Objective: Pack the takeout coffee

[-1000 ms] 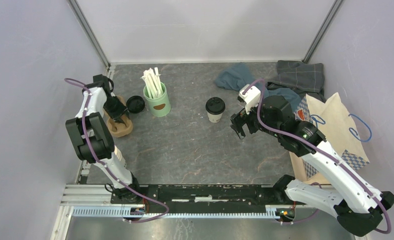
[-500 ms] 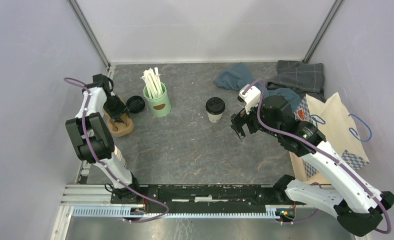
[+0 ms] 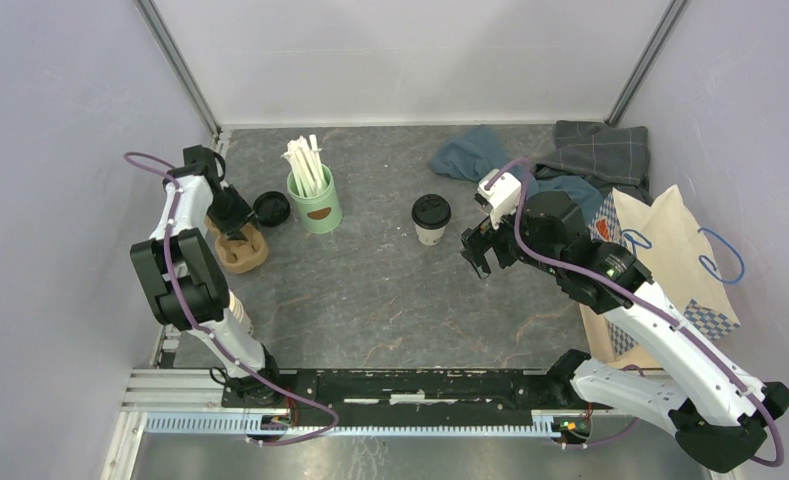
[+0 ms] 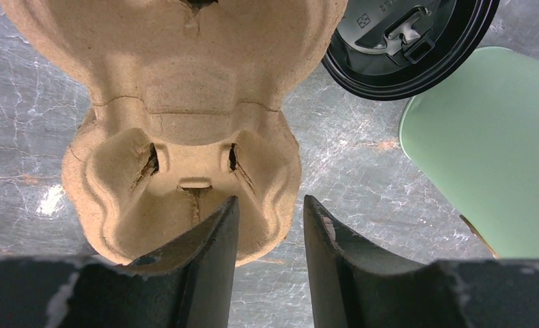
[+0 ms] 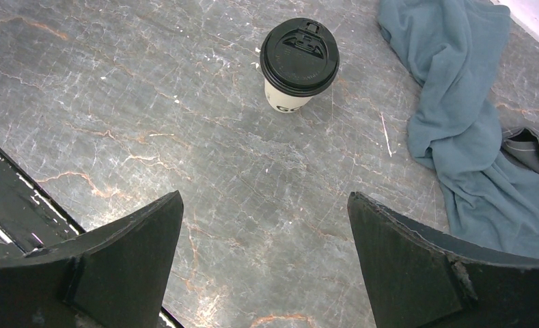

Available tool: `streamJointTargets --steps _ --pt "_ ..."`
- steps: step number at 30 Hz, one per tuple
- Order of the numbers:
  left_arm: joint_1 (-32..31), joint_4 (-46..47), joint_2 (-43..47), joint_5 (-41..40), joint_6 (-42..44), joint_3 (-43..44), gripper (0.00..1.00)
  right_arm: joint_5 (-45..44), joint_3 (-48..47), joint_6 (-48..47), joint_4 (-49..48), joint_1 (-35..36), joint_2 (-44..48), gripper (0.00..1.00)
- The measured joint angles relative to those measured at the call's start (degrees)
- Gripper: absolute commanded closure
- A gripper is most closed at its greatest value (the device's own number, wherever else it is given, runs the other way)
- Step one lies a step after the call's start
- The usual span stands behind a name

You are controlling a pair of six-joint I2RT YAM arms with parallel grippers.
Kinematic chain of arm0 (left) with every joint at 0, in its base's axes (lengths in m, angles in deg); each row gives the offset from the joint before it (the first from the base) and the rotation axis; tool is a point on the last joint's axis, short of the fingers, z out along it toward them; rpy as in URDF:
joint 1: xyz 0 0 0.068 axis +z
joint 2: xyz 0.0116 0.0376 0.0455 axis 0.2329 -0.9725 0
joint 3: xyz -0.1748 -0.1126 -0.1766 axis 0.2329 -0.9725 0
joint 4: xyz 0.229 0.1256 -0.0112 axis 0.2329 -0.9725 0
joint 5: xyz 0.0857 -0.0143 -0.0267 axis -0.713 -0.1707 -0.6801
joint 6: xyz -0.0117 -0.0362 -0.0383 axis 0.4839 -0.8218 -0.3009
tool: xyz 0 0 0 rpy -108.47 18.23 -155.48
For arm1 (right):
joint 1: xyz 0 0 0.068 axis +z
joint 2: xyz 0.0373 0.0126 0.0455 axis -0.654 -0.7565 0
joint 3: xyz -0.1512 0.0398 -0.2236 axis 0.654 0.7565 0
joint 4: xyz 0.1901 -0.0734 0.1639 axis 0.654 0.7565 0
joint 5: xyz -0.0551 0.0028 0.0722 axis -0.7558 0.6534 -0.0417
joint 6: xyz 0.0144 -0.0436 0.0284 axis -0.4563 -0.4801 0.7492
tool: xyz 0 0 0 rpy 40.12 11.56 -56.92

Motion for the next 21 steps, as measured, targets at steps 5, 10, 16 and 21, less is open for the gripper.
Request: streamJointTargets --steps 5,10,16,21 --pt "0.0 0.46 0.0 0.33 0.0 -0.76 0.58 0.0 0.0 0.0 0.0 0.0 0.0 0.02" --pt "0.0 0.61 0.0 1.25 0.0 -0.96 0.59 0.0 0.0 0.0 0.0 0.0 0.0 0.02" --pt "0.0 1.09 0.0 1.55 0.0 -1.81 0.62 0.0 0.0 -0.02 0.0 0.0 0.0 0.02" --pt "0.0 1.44 0.0 1.57 0.0 -2.01 0.63 0.0 0.0 0.0 -0.02 0.0 0.0 0.02"
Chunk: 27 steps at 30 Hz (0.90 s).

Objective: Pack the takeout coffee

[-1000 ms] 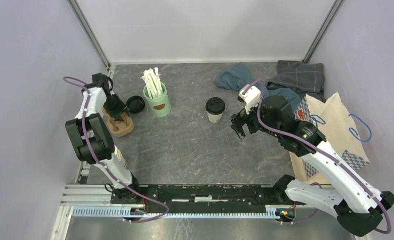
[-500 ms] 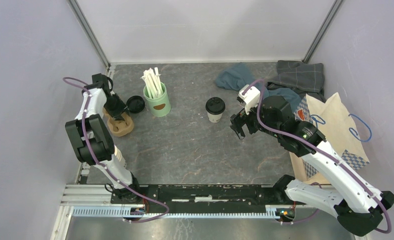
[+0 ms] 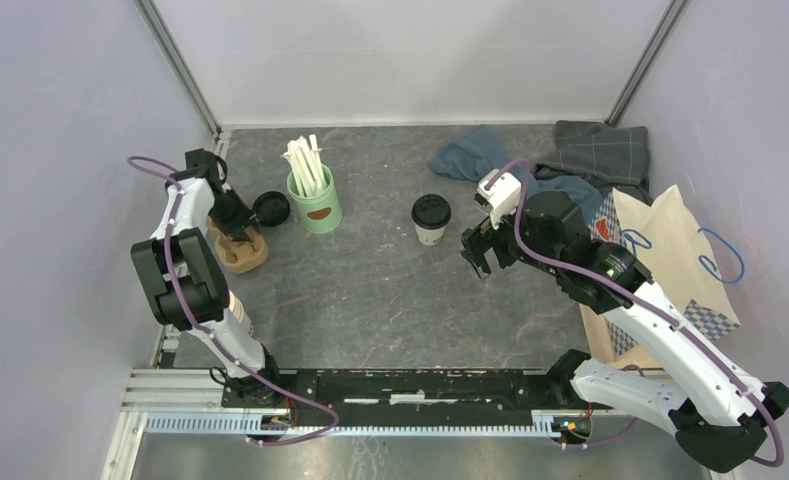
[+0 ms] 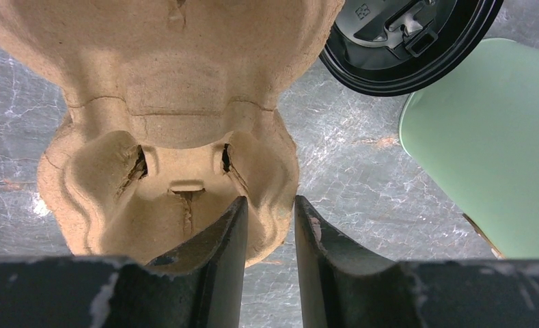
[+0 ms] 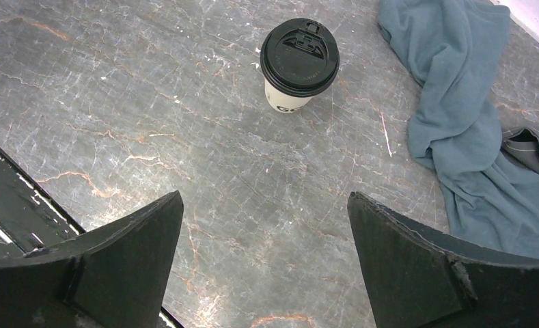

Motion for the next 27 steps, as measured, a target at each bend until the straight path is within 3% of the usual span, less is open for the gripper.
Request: streamJointTargets --steps 18,27 --pt "0.0 0.52 -0.04 1.01 0.0 -0.44 0.63 0.02 0.0 -0.02 -0.35 0.24 0.0 0.02" --pt "0.0 0.52 -0.28 1.03 0.0 -0.48 0.73 0.02 0.0 0.0 -0.35 0.26 0.0 0.02"
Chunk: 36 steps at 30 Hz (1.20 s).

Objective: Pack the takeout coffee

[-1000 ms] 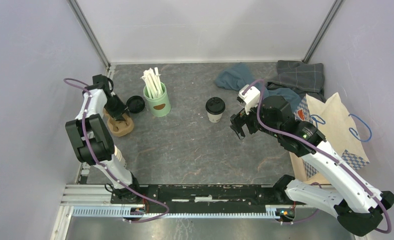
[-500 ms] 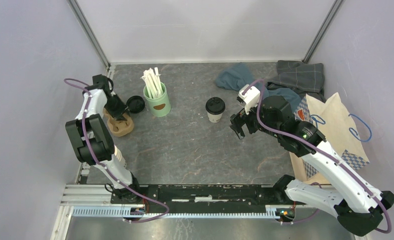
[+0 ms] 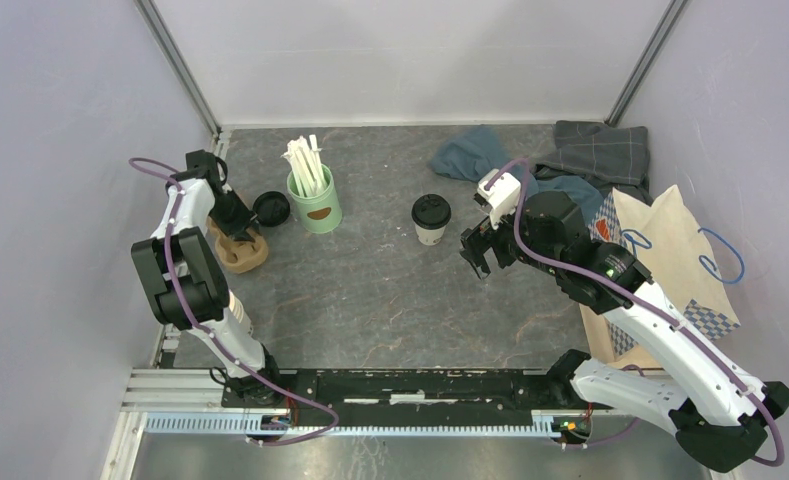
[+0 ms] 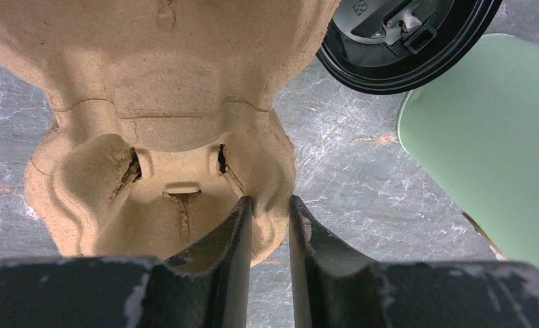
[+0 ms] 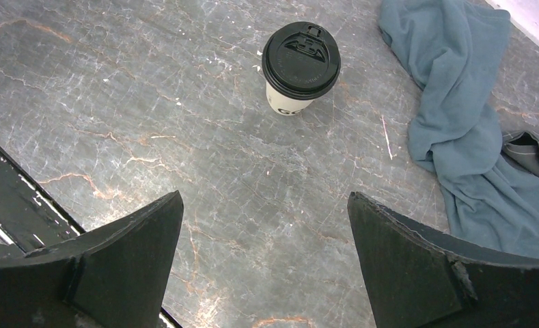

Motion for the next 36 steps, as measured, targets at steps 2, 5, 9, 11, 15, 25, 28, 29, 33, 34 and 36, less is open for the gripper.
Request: streamJointTargets --steps 2,5,9,11,15,25,28,29,33,34,36 --pt "0.0 0.0 0.0 0.0 0.0 0.0 0.74 0.0 0.0 -0.02 0.0 0.0 0.0 0.02" --pt "0.0 -0.13 0.0 -0.09 0.0 0.07 0.76 0.07 0.0 0.0 0.0 0.0 0.0 0.02" --pt "-0.02 -0.7 0.0 -0.63 0.02 0.5 0.79 0.28 0.0 -0.02 0.0 0.0 0.0 0.02" --pt "-0.04 -1.4 0.0 -1.42 0.02 1.01 0.79 0.37 0.0 0.0 0.0 0.0 0.0 0.02" --pt "-0.04 -2.73 0.07 -2.64 0.02 2.43 0.8 0.37 0.0 -0.02 0.0 0.0 0.0 0.02" --pt "-0.04 -3.76 1.11 -4.24 0.0 2.99 0.92 0.39 0.0 0.0 -0.02 0.11 0.0 0.02" --pt "-0.04 -4.37 1.25 -5.03 0.0 3.26 0.97 0.39 0.0 -0.02 -0.02 0.11 0.0 0.02" --pt "-0.04 -4.61 1.29 -5.29 0.0 3.39 0.98 0.37 0.0 0.0 -0.02 0.11 0.0 0.02" --pt "-0.2 -5.62 1.77 -6.38 0.0 4.09 0.98 0.39 0.0 0.0 -0.02 0.15 0.0 0.02" --pt "-0.37 -5.99 1.9 -6.8 0.0 4.42 0.98 0.37 0.0 0.0 -0.02 0.24 0.0 0.02" --pt "-0.92 -6.86 2.23 -7.89 0.0 5.35 0.98 0.39 0.0 0.0 -0.02 0.37 0.0 0.02"
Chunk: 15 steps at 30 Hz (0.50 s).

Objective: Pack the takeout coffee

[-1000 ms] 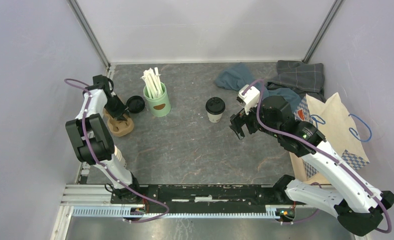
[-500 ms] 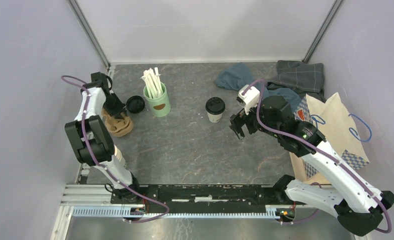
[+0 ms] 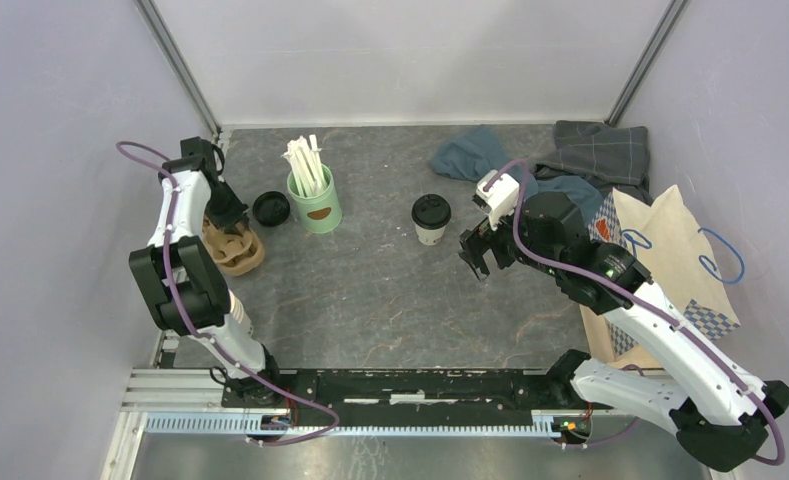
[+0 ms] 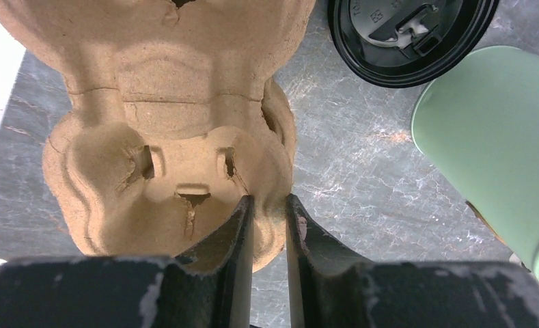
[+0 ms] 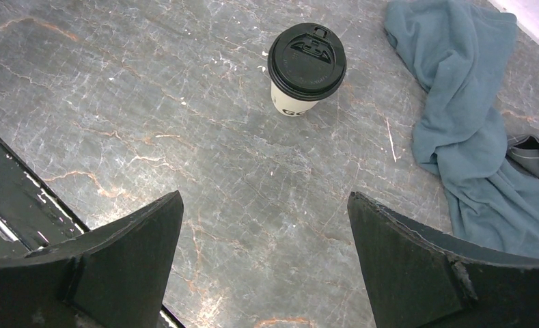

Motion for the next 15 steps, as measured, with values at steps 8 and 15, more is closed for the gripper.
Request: streamJointTargets --steps 8,15 --pt "-1.77 -2.36 1.55 -2.82 -0.02 4.76 0.98 -0.07 -0.02 0.0 0.0 0.74 0.0 0.02" --pt "-1.99 -3.96 3.91 -0.37 -0.13 8.07 0.98 -1.27 -2.45 0.13 1.22 2.23 -0.85 0.02"
